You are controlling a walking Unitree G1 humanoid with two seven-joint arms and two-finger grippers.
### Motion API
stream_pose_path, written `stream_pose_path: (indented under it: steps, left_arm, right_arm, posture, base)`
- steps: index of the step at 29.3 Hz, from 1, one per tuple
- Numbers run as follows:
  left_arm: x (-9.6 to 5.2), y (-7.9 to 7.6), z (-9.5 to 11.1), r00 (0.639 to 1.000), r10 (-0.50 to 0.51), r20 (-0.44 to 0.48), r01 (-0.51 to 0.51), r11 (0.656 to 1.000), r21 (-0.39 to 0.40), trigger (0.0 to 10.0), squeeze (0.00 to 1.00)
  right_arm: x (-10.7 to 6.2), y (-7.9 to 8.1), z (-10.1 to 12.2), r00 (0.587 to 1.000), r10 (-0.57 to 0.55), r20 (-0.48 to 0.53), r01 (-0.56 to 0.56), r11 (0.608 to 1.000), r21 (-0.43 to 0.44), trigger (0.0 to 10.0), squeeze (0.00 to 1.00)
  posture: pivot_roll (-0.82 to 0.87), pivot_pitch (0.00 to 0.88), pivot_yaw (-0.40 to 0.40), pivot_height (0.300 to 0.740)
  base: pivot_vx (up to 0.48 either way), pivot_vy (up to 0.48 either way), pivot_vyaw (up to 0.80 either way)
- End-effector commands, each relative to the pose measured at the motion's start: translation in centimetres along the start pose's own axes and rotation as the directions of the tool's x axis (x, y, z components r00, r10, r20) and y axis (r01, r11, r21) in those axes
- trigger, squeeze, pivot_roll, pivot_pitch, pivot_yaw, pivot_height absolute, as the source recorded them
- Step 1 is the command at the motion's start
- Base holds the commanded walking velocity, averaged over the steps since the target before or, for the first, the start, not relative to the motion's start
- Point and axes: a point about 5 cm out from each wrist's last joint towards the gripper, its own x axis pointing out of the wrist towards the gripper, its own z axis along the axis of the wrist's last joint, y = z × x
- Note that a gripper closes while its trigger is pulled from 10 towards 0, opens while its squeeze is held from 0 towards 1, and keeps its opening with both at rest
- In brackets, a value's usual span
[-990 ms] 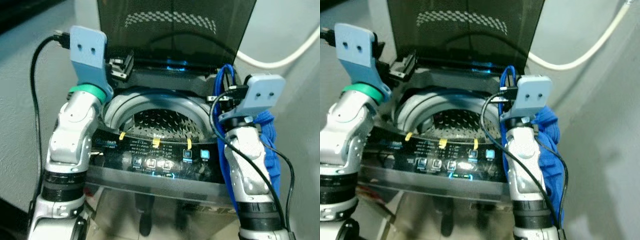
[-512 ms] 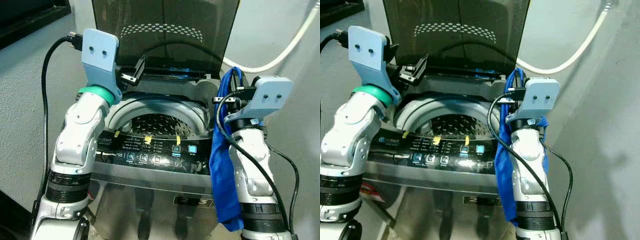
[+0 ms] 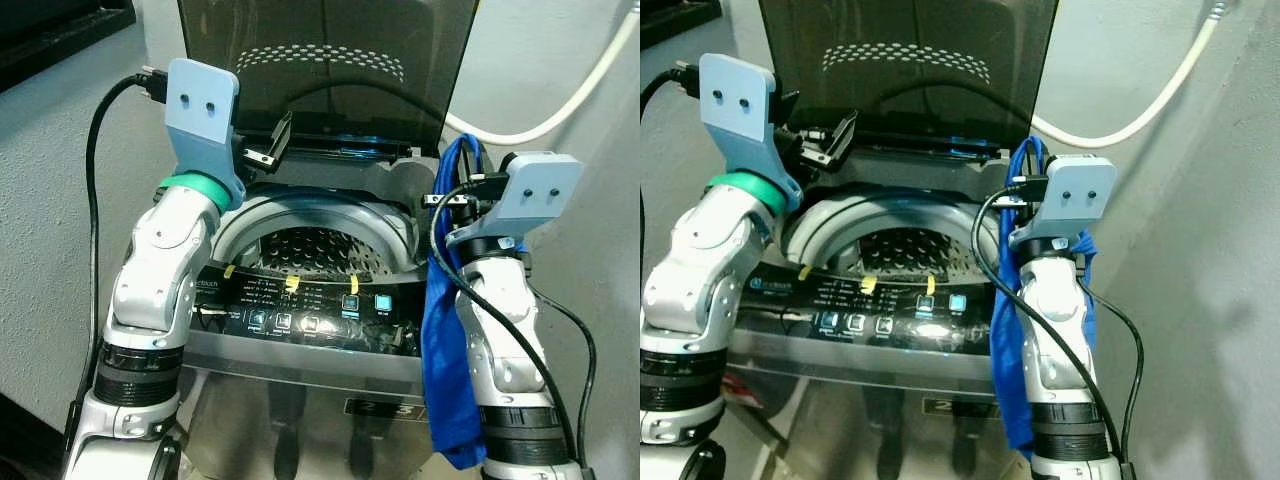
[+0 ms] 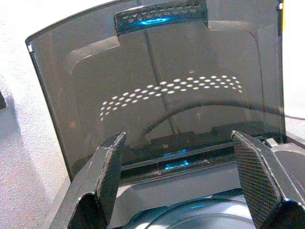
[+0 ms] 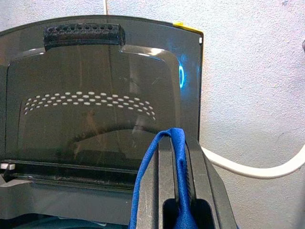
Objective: Clothes washing
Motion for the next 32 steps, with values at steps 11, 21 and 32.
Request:
stream_pose_path:
  steps: [11, 21, 32]
  left_arm:
    - [-0.1, 0.12, -0.42, 1.0, 0.021, -0.023, -0.022, 0.999, -0.044, 10.0, 0.0]
    - [-0.08, 0.19, -0.39, 0.999, 0.023, -0.022, -0.024, 0.999, -0.04, 10.0, 0.0]
    - [-0.06, 0.12, -0.34, 1.0, 0.016, -0.018, -0.017, 1.0, -0.025, 10.0, 0.0]
  right_arm:
    - [0.02, -0.02, 0.11, 1.0, 0.003, 0.006, -0.003, 1.0, 0.0, 10.0, 0.0]
    - [0.07, 0.02, 0.09, 1.0, 0.004, 0.007, -0.004, 1.0, 0.001, 10.0, 0.0]
    - [0.06, 0.03, 0.1, 1.0, 0.002, 0.008, -0.002, 1.0, 0.0, 10.0, 0.0]
  posture:
    - [0.13, 0.0, 0.064, 0.74]
    - [0.13, 0.0, 0.064, 0.74]
    - [0.13, 0.0, 0.066, 0.74]
  base:
    - [0.0, 0.322, 0.0]
    - [0.0, 0.48, 0.0]
    - [0.0, 0.0, 0.0]
